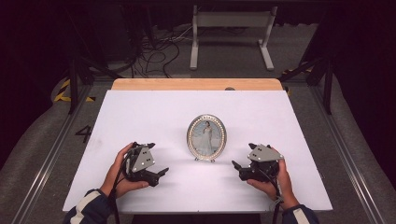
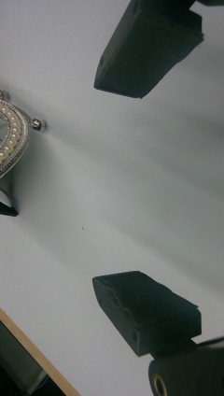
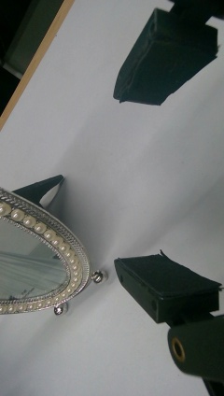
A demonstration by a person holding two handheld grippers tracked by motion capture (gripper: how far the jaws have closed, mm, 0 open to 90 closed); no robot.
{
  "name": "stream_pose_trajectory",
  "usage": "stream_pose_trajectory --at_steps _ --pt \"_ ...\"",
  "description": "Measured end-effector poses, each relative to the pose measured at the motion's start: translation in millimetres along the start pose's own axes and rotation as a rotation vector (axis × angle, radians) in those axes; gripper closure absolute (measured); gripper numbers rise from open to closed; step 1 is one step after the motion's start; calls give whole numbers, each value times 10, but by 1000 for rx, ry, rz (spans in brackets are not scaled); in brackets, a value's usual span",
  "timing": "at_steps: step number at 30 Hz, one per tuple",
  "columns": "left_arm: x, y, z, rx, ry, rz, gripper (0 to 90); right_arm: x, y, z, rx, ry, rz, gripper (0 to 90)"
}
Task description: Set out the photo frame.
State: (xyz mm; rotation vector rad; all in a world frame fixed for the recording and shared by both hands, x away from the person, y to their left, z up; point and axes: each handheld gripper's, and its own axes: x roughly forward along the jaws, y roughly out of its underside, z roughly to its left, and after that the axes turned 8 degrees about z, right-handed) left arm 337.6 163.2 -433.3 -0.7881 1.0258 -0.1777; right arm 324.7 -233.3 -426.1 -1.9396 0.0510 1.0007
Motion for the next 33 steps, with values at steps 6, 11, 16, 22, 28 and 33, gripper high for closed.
stream_pose_trajectory --at_steps 6,11,16,22,28,33 --pt "-78 85 35 -26 -15 1 69 -44 66 -32 1 13 5 161" --pt "-153 183 67 -50 -23 -1 65 -97 130 -73 13 25 0 142" --pt "-224 291 83 -84 -26 -14 59 -150 205 -103 23 45 -1 130" --pt "-287 403 99 -95 -33 -3 59 -198 281 -129 25 63 -1 130" --pt "-378 529 123 -116 -48 1 58 -247 358 -173 34 86 4 128" --pt "-438 654 145 -132 -62 14 58 -283 439 -212 43 116 14 126"
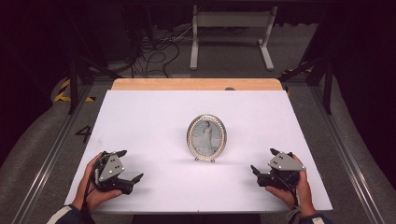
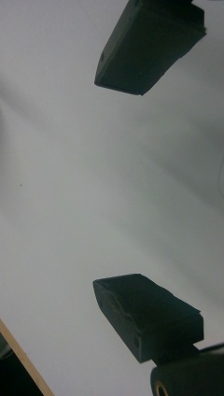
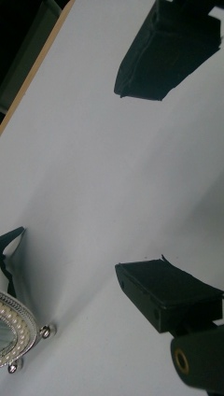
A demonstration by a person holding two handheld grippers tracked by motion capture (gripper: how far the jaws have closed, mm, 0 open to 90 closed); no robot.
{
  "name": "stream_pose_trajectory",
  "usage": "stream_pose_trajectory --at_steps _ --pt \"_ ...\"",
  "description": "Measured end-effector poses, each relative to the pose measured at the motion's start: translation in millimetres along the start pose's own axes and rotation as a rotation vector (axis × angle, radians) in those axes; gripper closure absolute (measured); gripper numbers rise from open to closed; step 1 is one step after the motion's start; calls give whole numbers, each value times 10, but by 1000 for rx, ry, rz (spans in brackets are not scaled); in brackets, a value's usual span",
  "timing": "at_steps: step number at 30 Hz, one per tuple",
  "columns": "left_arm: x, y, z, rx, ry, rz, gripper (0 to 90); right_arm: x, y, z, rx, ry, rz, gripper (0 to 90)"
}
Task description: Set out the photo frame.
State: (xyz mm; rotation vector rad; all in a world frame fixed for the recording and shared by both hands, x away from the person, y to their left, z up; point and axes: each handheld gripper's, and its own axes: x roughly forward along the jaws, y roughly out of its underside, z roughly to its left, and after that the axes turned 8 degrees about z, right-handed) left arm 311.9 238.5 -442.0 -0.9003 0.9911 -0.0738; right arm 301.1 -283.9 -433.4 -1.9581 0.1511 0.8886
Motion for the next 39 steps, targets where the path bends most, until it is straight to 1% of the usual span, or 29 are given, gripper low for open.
stream_pose_trajectory --at_steps 2,4,6,11,12,15,17,19,20,21,24,26,28,29,30,32,33,35,39 --pt "-15 45 18 -10 -9 6 58 -10 38 -22 10 6 6 124" --pt "-28 95 39 -25 -12 10 58 -25 78 -50 14 22 9 123" --pt "-37 129 49 -35 -18 16 58 -48 120 -86 33 23 5 123" --pt "-62 223 79 -67 -9 16 58 -77 204 -154 67 29 6 122" --pt "-71 248 95 -79 -8 17 58 -80 214 -160 71 30 5 122" --pt "-85 309 133 -124 7 4 59 -90 244 -177 85 28 6 122" --pt "-92 337 156 -136 9 2 61 -93 255 -179 84 35 7 122" --pt "-105 357 173 -157 13 -12 61 -99 266 -179 85 39 6 121" --pt "-113 361 185 -157 17 -17 61 -103 273 -178 86 41 8 121" --pt "-112 364 189 -172 19 -24 63 -105 282 -177 87 46 10 120" --pt "-96 357 205 -169 20 -23 63 -110 319 -172 95 50 18 120" --pt "-73 339 208 -168 30 -24 63 -120 352 -163 99 55 22 119" --pt "-49 310 201 -153 30 -20 63 -136 370 -155 103 56 22 119" --pt "-46 302 198 -152 25 -17 63 -147 377 -152 105 62 21 119" --pt "-38 294 195 -151 32 -19 63 -150 380 -150 108 63 18 119" --pt "-33 288 191 -149 27 -17 63 -157 383 -148 108 65 16 117" --pt "-29 294 190 -150 32 -20 63 -156 384 -147 107 66 16 116" --pt "-40 307 194 -141 28 -12 63 -156 376 -152 104 70 13 116" --pt "-46 311 189 -145 29 -18 63 -148 369 -145 102 65 10 116"
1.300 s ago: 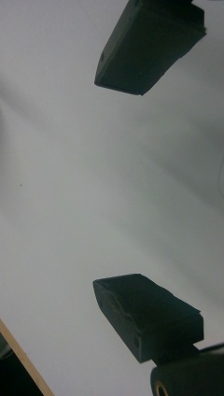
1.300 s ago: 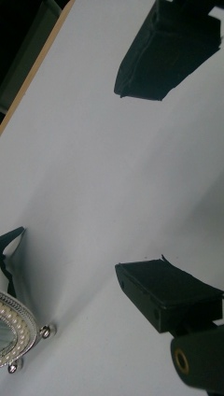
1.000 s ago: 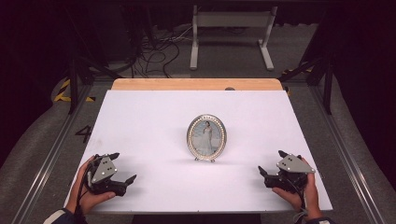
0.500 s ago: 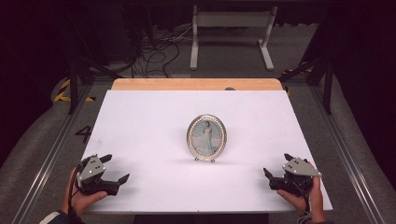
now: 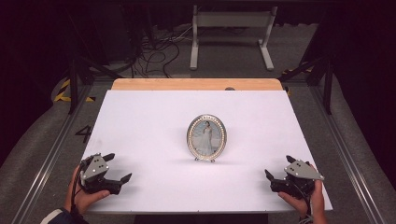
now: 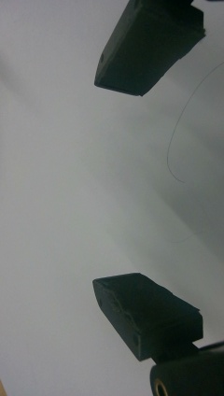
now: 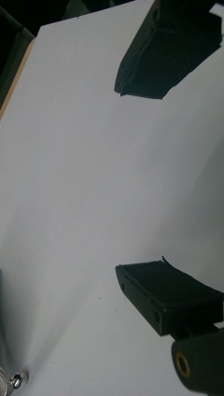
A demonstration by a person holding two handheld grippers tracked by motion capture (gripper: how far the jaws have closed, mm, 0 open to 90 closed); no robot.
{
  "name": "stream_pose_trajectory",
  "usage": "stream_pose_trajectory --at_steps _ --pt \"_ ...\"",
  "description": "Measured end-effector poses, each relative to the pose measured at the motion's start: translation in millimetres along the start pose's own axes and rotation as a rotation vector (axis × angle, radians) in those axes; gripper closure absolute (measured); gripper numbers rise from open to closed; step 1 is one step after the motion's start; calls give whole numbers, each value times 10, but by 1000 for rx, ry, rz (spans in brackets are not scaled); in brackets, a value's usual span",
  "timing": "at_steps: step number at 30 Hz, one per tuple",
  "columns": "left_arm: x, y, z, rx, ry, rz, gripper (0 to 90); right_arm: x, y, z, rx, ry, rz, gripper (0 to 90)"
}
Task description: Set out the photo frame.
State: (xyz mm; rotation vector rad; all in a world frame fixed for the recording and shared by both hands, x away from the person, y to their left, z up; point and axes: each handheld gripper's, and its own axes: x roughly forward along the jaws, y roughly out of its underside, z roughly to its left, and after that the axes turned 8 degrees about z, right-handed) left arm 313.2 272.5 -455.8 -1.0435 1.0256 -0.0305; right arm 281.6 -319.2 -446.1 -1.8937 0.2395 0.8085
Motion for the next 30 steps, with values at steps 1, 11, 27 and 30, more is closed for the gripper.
stream_pose_trajectory --at_steps 1,11,27,30 --pt "4 -2 -2 1 1 2 63 -1 1 4 -5 1 5 116" --pt "27 -7 -4 3 -2 9 63 10 6 12 -7 -6 8 115" --pt "72 -3 2 11 -5 42 65 37 20 9 -13 -17 12 109" --pt "69 -6 5 1 -6 34 65 40 20 14 -12 -19 14 106"
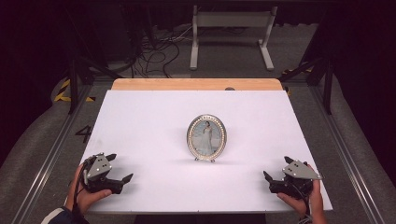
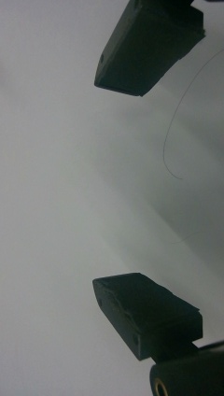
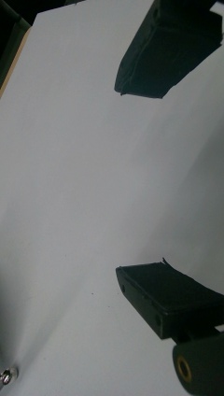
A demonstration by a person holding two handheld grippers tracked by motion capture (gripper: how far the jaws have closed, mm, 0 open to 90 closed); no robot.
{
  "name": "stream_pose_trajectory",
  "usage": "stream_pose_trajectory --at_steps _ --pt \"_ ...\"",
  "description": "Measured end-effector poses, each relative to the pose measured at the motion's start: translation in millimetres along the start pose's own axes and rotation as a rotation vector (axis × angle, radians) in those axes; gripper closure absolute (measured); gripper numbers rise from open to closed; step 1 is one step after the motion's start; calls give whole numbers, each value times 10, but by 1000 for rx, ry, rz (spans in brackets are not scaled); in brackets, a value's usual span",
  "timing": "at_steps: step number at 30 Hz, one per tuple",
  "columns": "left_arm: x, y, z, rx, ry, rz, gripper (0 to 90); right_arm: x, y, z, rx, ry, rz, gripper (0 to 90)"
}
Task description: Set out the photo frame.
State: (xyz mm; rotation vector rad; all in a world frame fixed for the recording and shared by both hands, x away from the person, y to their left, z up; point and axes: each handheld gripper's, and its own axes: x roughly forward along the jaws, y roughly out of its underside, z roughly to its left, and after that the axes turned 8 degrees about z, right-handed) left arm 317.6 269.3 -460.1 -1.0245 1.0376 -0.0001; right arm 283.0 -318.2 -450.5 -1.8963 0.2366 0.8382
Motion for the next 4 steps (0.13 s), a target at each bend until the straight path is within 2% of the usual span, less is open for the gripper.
stream_pose_trajectory --at_steps 4 --pt "-3 -18 -6 -3 3 -7 65 8 -2 9 0 0 2 105"
